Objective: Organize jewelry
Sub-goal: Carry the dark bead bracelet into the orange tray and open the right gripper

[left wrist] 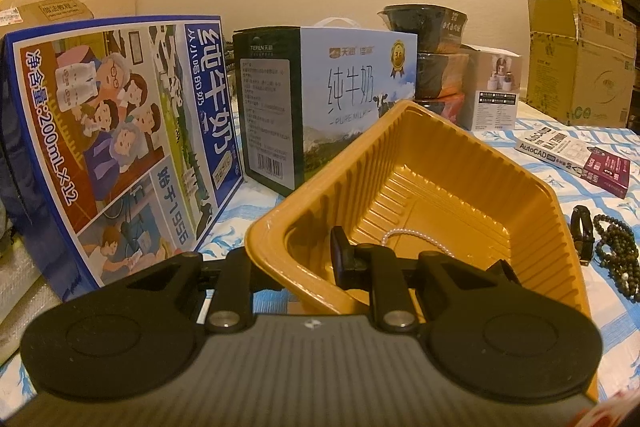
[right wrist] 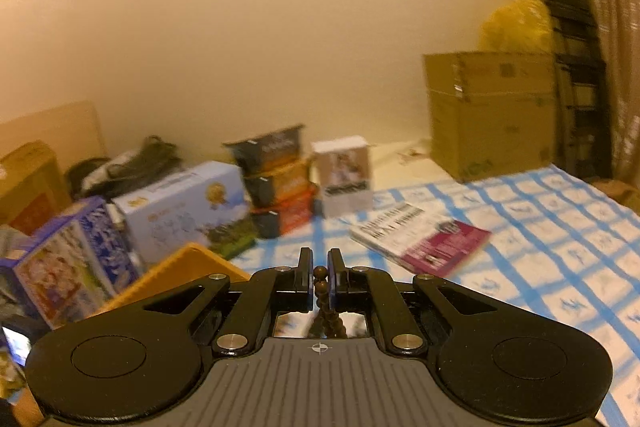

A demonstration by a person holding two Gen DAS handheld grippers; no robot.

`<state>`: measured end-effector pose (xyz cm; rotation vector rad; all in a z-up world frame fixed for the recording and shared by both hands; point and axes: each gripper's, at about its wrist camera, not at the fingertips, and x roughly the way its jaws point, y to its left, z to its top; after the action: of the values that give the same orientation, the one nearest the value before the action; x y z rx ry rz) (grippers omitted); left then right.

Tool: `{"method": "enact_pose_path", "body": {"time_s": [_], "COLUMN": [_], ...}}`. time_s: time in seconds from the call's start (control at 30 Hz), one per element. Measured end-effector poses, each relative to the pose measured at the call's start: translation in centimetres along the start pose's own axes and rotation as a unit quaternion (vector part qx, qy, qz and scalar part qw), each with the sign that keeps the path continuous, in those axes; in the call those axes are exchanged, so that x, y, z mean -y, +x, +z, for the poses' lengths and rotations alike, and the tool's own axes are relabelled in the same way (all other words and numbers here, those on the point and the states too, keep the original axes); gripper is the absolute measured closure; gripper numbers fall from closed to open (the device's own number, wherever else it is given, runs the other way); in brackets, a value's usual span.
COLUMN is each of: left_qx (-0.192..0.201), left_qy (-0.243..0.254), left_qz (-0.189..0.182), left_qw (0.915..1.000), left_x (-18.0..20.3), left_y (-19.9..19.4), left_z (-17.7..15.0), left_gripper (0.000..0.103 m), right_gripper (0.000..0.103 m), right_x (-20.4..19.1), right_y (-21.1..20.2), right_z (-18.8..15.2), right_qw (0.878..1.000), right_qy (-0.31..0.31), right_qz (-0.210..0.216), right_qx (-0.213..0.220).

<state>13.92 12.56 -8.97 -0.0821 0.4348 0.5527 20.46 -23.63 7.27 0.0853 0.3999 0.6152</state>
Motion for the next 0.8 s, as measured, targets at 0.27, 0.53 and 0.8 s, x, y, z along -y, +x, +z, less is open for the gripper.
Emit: {"method": "enact_pose_path", "body": {"time_s": [0.27,0.53,0.8], "left_qx": [0.003,0.002,-0.002], "left_qy": [0.001,-0.003,-0.010], "left_qz": [-0.001,-0.001,-0.002], "left_qw": [1.0000,1.0000,0.9999], "left_x": [0.1,0.0,-0.2], "left_y": [-0.2,-0.2,-0.1], "left_z": [-0.1,-0.2,-0.4], "left_gripper": [0.084,0.084,0.084], "right_gripper": [0.096,0.096,0.096], "right_x": [-5.5,-10.5,-12.6], "right_y": [2.2,7.8,13.9], "right_z": [2.2,2.1,-2.3], "right_qw": [0.993,0.979,0.971], "right_qy": [-0.006,0.019,0.038], "right_qz": [0.114,0.204,0.216], "right_qx": [0.012,-0.007,-0.091]}}
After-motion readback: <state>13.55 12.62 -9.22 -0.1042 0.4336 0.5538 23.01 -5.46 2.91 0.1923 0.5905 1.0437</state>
